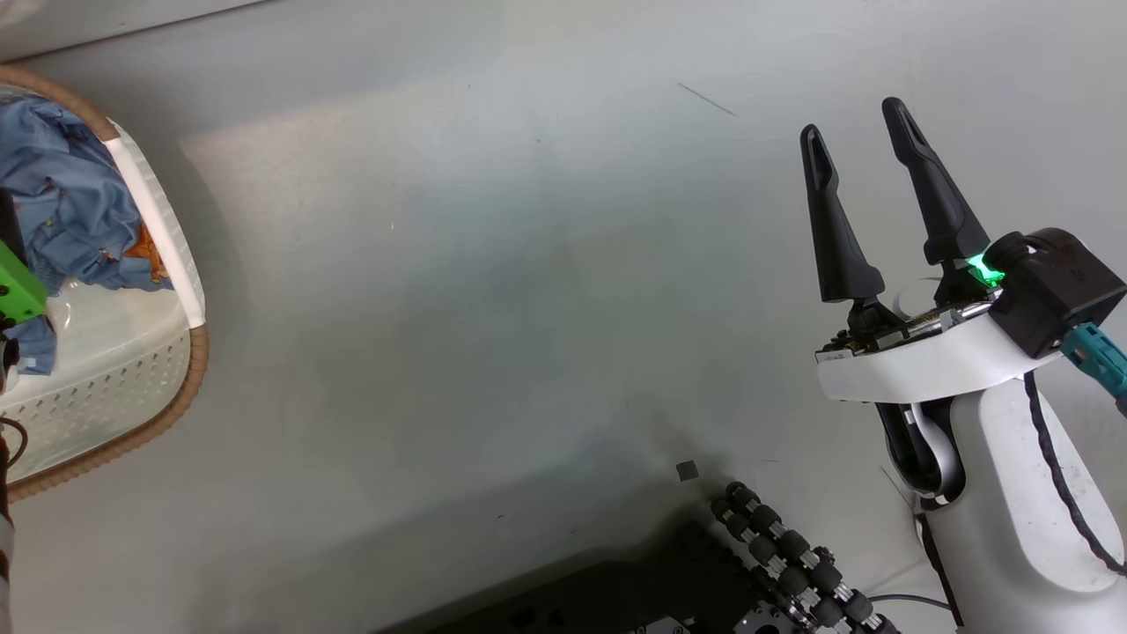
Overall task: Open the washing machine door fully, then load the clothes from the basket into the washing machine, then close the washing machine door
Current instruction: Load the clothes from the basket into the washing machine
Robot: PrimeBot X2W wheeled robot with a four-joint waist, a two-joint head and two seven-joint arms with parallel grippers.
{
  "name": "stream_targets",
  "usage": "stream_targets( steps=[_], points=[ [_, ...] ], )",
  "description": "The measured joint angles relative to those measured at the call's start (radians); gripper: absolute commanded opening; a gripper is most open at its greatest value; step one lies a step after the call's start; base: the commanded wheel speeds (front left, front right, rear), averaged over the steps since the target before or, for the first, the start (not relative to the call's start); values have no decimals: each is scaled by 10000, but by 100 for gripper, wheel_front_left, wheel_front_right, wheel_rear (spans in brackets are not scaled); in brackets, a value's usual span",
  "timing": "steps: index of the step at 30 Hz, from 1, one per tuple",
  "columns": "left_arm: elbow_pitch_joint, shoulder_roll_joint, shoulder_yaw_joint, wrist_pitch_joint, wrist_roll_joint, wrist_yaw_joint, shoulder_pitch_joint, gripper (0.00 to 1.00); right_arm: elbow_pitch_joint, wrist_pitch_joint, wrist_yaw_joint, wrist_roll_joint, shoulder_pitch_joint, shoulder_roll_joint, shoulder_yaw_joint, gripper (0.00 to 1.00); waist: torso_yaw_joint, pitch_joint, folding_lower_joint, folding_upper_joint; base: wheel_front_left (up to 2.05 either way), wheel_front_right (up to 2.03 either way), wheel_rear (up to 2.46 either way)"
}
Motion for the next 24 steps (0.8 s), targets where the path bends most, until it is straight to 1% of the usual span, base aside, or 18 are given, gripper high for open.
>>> stream_targets(
  steps=[6, 20, 24],
  points=[
    [119, 25, -192, -54, 82, -109, -322, 100, -38, 0, 0, -13, -1, -59, -173, 100, -21, 298, 0, 0, 0, 0, 0],
    [403, 219, -359, -132, 334, -182, -964, 100, -192, 0, 0, -17, -4, -59, -173, 100, -68, 812, 0, 0, 0, 0, 0],
    [456, 244, -408, -134, 368, -196, -1209, 100, -234, 0, 0, -77, -4, -146, -194, 100, -59, 966, 0, 0, 0, 0, 0]
  ],
)
